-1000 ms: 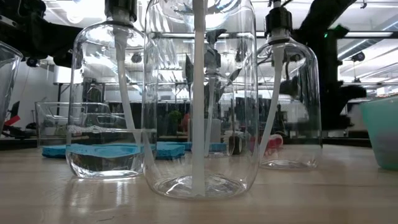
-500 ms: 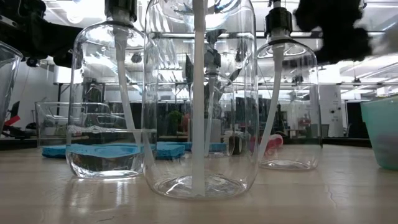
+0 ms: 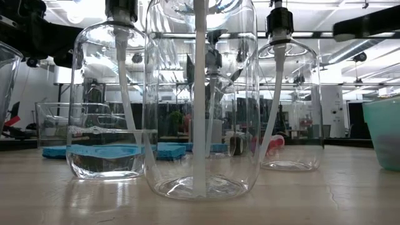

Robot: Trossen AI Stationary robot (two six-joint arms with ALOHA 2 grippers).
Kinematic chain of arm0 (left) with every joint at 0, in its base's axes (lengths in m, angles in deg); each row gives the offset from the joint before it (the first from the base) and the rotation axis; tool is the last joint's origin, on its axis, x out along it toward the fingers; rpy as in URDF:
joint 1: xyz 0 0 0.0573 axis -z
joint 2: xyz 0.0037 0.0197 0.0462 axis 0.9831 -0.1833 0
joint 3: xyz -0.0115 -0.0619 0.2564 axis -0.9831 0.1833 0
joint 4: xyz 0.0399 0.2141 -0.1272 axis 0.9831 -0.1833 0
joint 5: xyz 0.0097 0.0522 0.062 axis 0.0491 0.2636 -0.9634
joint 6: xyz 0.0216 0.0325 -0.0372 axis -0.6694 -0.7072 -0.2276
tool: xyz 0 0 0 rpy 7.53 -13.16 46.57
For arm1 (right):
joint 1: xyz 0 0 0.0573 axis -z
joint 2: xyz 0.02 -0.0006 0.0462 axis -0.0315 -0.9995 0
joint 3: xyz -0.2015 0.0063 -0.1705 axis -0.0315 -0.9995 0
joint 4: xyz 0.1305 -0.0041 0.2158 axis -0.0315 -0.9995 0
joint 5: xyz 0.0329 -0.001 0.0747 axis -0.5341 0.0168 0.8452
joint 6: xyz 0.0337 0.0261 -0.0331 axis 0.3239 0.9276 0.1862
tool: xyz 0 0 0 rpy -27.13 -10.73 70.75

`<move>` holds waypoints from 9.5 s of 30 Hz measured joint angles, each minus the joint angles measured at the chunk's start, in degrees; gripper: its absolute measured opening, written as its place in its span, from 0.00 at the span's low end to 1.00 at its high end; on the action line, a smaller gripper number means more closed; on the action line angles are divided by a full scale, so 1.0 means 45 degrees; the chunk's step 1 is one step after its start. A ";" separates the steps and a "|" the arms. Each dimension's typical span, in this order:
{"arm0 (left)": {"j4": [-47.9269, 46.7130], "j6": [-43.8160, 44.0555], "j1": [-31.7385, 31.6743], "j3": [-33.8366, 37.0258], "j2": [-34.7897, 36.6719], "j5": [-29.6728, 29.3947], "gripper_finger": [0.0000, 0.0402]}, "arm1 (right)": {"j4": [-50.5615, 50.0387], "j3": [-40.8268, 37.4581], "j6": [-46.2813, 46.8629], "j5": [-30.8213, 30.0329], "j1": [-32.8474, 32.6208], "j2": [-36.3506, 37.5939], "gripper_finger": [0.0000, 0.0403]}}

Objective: Pick & Place Kitchen Sink Supplies
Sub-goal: Put the black dish brush into the green bin, then put the red dish brush into the green bin, then put the black dish brush into the green bin

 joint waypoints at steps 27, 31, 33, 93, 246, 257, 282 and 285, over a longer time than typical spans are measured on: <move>-0.0005 -0.0004 0.0000 0.0000 -0.0005 0.0002 0.00 | 0.0879 0.1504 -0.2625 0.0599 -0.1832 -0.5940 0.27; -0.0002 0.0000 0.0000 0.0000 -0.0002 0.0002 0.00 | 0.1126 0.1470 -0.2400 0.0513 -0.1834 -0.6086 0.27; -0.0009 0.0000 0.0000 0.0000 0.0000 -0.0002 0.00 | 0.1201 0.1420 -0.2127 0.0502 -0.1893 -0.6153 0.27; -0.0005 -0.0004 0.0000 0.0000 0.0000 -0.0002 0.00 | 0.0874 0.1110 0.0820 -0.3155 0.7018 -0.0409 0.58; -0.0009 -0.0002 0.0000 0.0000 -0.0004 0.0000 0.00 | 0.1893 -0.0799 -0.6357 0.2533 -0.1035 -0.4772 0.16; -0.0005 -0.0001 0.0000 0.0000 -0.0005 -0.0002 0.00 | 0.1797 -0.0527 -0.6255 0.2602 -0.1026 -0.4591 0.39; -0.0015 -0.0001 0.0000 0.0000 -0.0003 -0.0002 0.00 | 0.0784 0.0790 0.1227 -0.1959 0.1394 -0.1270 0.46; -0.0015 -0.0005 0.0000 0.0000 -0.0005 0.0000 0.00 | 0.1105 0.0790 0.1703 -0.1959 0.2187 -0.0555 0.46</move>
